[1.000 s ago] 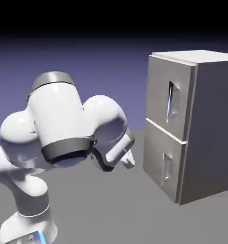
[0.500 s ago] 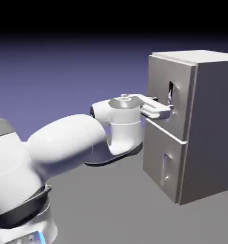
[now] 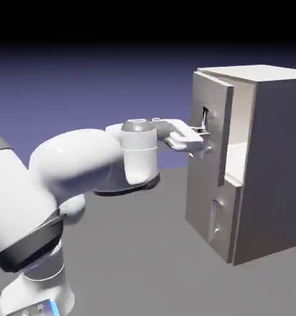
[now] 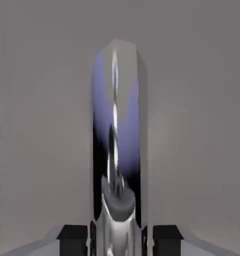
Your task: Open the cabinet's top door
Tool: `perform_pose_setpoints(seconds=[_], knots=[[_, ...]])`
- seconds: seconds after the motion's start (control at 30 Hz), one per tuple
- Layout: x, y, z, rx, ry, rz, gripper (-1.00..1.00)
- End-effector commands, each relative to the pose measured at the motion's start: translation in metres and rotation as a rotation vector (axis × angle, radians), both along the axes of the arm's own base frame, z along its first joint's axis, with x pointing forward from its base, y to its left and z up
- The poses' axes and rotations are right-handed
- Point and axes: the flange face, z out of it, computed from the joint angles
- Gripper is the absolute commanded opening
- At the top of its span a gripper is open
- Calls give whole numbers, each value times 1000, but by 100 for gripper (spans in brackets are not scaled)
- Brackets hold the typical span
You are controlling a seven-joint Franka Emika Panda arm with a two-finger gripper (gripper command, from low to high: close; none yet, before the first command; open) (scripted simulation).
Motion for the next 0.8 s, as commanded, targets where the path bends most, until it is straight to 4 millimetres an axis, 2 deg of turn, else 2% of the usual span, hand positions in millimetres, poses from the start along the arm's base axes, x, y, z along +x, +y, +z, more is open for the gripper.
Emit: perform_pose_setpoints(seconds=[0.0, 0.43, 0.77], knots=[[-5, 5, 0, 0, 0, -23, -100], [-50, 78, 0, 0, 0, -343, -100], [-69, 148, 0, 0, 0, -614, -100]])
